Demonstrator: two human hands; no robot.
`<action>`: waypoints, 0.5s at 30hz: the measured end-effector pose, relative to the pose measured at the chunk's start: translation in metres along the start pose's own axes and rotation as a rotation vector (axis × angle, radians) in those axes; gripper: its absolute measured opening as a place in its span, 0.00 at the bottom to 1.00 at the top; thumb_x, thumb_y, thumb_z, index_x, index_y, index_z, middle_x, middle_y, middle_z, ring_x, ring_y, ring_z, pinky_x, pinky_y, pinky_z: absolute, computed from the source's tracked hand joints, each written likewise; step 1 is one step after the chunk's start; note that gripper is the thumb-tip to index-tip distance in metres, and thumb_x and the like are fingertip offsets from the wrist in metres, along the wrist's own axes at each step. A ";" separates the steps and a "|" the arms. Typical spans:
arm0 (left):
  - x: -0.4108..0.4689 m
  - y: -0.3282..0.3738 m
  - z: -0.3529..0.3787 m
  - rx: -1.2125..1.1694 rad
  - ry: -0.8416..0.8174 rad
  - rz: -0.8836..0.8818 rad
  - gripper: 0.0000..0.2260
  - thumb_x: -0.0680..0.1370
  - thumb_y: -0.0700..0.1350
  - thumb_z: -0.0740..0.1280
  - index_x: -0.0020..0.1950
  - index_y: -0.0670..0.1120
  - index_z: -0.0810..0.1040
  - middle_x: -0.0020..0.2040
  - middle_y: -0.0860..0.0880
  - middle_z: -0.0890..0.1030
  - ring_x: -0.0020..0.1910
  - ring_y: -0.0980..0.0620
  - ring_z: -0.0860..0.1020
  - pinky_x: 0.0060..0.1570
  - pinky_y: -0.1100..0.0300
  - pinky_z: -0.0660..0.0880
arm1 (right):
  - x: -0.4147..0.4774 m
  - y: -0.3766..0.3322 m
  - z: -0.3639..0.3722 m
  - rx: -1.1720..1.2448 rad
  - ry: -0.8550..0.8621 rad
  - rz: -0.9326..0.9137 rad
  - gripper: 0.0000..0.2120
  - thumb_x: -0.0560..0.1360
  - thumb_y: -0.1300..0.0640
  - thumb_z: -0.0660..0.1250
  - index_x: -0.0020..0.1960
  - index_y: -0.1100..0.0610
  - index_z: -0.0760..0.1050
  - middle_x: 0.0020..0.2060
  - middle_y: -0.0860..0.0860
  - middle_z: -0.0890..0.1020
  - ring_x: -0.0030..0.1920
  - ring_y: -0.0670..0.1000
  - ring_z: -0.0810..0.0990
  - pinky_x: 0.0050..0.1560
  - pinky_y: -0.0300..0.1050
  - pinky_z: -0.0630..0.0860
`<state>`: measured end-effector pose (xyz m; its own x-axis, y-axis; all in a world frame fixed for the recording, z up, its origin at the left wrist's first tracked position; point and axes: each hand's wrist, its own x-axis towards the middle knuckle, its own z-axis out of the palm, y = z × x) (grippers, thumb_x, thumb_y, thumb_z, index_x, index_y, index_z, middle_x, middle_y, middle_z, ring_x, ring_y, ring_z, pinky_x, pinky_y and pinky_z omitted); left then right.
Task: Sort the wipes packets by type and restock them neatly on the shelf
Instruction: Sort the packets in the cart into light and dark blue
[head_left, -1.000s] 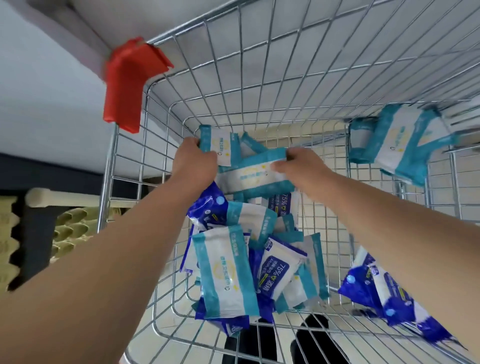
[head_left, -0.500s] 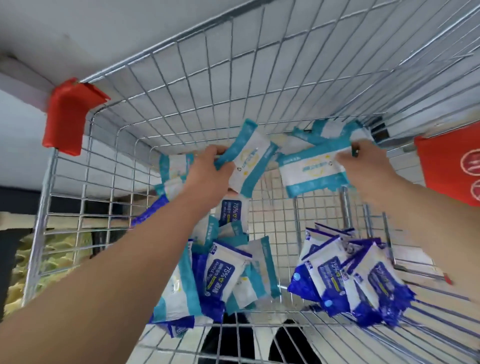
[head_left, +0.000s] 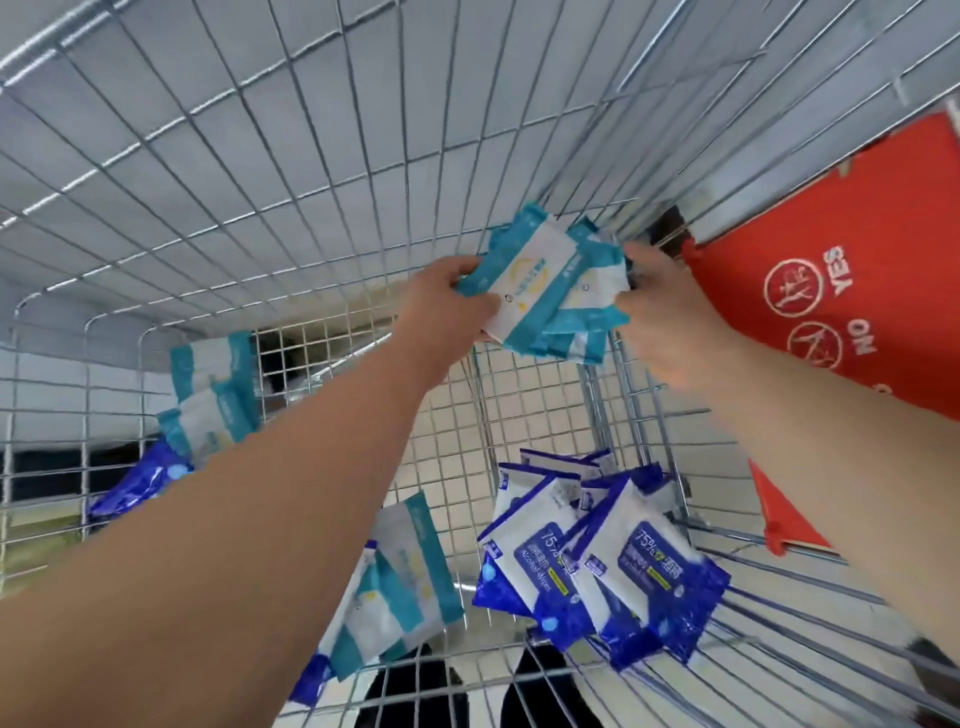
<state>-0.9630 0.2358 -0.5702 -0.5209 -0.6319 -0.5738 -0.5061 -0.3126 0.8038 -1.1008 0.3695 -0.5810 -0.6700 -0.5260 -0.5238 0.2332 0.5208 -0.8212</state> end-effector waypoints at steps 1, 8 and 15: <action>0.006 0.003 0.005 0.038 0.035 0.018 0.18 0.74 0.33 0.69 0.62 0.45 0.75 0.56 0.46 0.80 0.45 0.52 0.82 0.39 0.59 0.82 | 0.004 -0.002 -0.002 0.027 0.000 -0.015 0.26 0.69 0.75 0.57 0.60 0.55 0.77 0.50 0.59 0.83 0.47 0.57 0.83 0.45 0.51 0.81; 0.025 0.003 0.025 0.278 0.160 0.039 0.17 0.68 0.46 0.78 0.51 0.44 0.76 0.46 0.48 0.82 0.42 0.48 0.83 0.41 0.51 0.82 | 0.002 -0.001 -0.005 -0.214 -0.017 -0.104 0.21 0.77 0.65 0.57 0.68 0.51 0.70 0.58 0.49 0.80 0.55 0.51 0.80 0.54 0.48 0.76; -0.001 0.006 0.004 0.504 0.187 0.150 0.19 0.75 0.55 0.70 0.61 0.46 0.74 0.50 0.52 0.77 0.46 0.53 0.76 0.44 0.61 0.73 | -0.015 -0.008 -0.001 -0.749 0.132 -0.391 0.20 0.76 0.62 0.61 0.68 0.61 0.69 0.67 0.56 0.70 0.68 0.56 0.66 0.69 0.45 0.62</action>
<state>-0.9681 0.2375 -0.5658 -0.5045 -0.7730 -0.3846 -0.7260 0.1387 0.6736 -1.0930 0.3737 -0.5661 -0.6929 -0.7018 -0.1653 -0.5276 0.6498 -0.5471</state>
